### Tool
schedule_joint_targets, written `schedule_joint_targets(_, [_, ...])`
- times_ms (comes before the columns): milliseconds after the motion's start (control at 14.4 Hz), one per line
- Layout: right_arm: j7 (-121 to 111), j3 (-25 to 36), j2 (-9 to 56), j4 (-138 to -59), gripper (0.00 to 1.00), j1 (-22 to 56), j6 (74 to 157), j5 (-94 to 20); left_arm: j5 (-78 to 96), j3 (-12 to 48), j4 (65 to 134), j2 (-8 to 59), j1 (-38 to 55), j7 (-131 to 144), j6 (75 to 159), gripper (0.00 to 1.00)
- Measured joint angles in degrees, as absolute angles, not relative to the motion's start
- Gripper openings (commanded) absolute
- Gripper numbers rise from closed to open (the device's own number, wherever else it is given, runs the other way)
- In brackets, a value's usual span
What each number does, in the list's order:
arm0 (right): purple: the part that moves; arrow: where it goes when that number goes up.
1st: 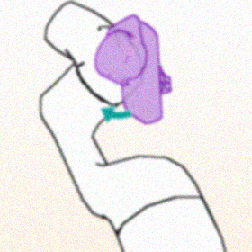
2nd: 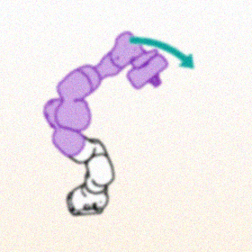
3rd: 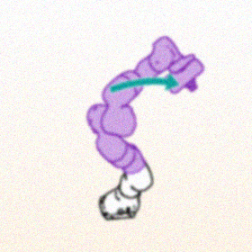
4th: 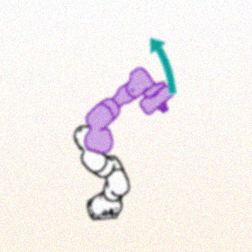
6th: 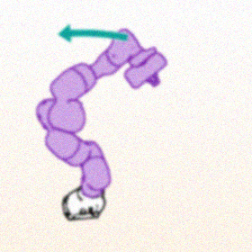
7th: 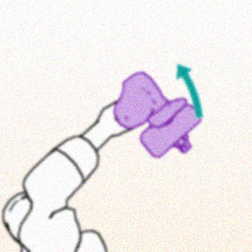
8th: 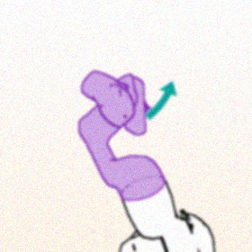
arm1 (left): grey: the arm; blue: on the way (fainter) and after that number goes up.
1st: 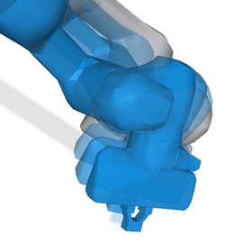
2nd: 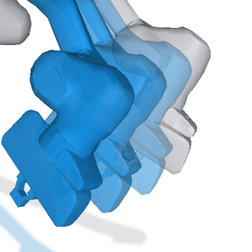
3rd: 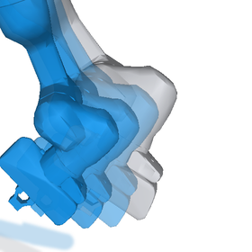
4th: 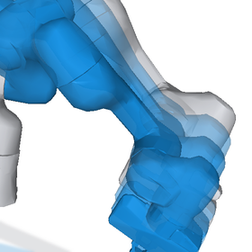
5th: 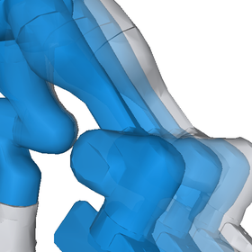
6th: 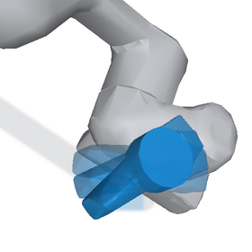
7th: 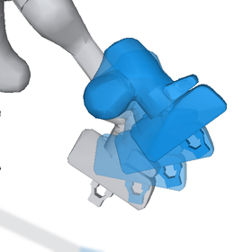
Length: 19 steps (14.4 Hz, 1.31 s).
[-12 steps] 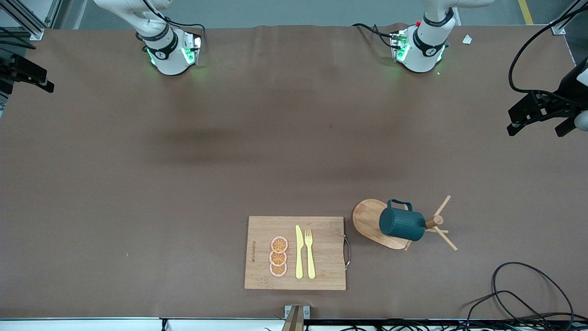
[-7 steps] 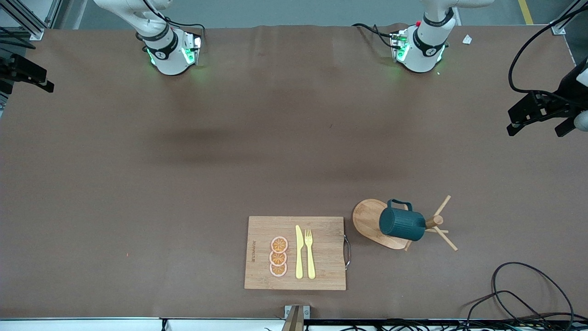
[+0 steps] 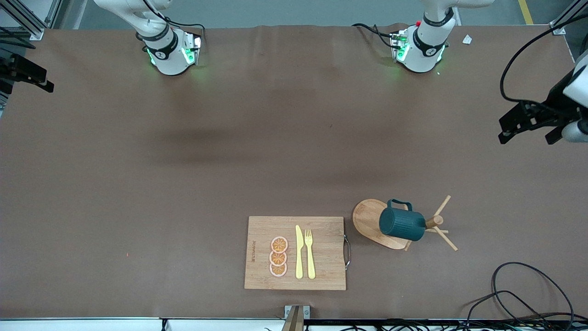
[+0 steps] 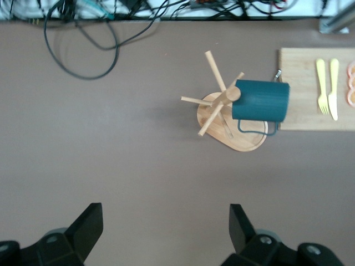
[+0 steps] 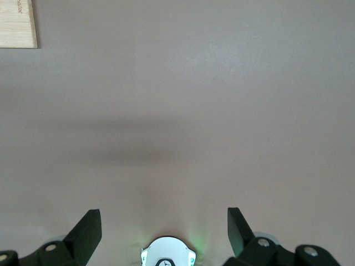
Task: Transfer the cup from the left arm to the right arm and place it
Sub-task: 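Move the left gripper toward the teal mug on the wooden stand, then close the left gripper on the teal mug's rim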
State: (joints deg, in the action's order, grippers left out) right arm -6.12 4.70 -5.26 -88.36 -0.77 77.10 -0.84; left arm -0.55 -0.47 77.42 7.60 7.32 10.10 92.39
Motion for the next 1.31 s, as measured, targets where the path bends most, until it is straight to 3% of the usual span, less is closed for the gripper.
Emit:
schedule_joint_targets(692, [-6.13,4.65,-5.25,-88.33,1.0,-0.76,77.1,-0.84,7.73,0.32,77.46,19.65,8.85,61.68,107.33,0.96])
schedule_joint_targets(1038, [-6.13,4.64,-5.26,-88.31,1.0,-0.76,77.1,-0.84,16.24,0.33,77.43,26.3,8.98,75.72,118.25,1.0])
schedule_joint_targets(1315, [-6.14,4.64,-5.26,-88.31,1.0,-0.76,77.1,-0.84,19.29,0.41,77.32,29.07,9.81,83.61,119.84,1.0])
